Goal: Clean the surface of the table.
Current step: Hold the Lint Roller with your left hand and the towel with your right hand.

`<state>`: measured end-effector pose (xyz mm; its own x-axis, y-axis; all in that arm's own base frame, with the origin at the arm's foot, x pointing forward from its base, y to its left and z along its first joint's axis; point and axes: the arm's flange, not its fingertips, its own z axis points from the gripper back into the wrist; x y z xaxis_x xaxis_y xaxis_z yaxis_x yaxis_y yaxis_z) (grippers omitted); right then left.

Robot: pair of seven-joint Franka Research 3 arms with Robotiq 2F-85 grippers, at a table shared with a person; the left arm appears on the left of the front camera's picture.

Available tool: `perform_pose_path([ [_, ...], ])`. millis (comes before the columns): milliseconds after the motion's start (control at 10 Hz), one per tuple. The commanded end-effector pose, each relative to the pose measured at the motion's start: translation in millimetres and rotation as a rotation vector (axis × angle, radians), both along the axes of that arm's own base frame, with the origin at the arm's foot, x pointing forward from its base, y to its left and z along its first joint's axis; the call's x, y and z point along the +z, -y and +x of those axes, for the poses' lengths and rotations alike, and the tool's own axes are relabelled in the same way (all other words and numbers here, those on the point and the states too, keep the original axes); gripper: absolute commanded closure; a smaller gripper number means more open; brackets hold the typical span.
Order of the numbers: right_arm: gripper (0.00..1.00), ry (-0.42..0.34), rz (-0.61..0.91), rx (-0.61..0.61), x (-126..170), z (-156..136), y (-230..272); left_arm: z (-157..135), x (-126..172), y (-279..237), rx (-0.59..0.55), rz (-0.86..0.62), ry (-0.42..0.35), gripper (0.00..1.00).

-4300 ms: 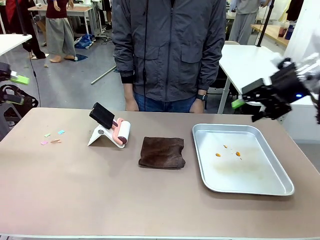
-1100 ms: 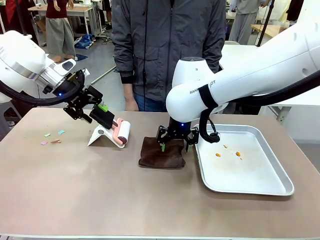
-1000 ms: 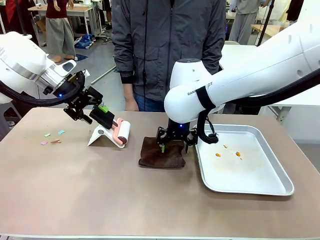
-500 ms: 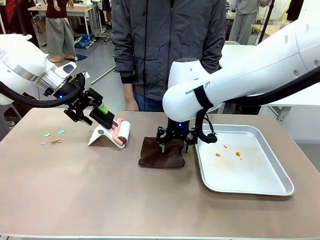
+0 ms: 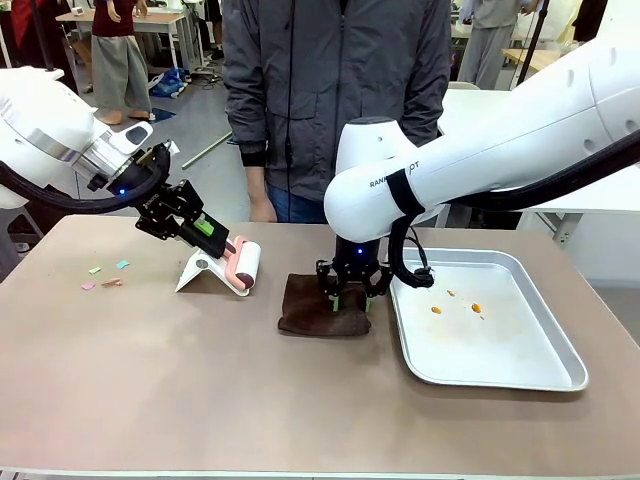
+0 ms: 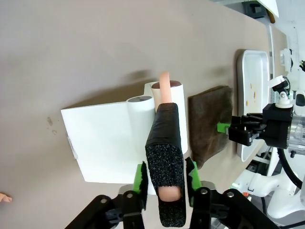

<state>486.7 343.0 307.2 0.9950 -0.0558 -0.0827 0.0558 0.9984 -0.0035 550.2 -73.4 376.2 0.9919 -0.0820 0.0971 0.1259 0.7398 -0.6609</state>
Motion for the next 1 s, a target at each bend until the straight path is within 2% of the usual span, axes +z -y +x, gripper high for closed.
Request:
perform_pose_path([
  [0,1.0,-0.024,0.015,-0.028,-0.2,2.1,-5.8,-0.5,1.4,3.7,0.02,-0.019,0.028,0.96],
  [100,1.0,-0.029,0.021,-0.027,-0.8,1.8,-5.9,-0.8,1.6,3.5,0.026,-0.018,0.034,1.0],
  [800,1.0,-0.035,0.042,-0.031,-1.8,2.4,-4.3,-7.4,9.1,1.3,0.018,-0.046,0.057,1.0],
  [900,1.0,-0.046,0.08,-0.022,1.3,2.7,0.8,-10.9,13.2,-1.4,0.019,-0.069,0.072,1.0],
])
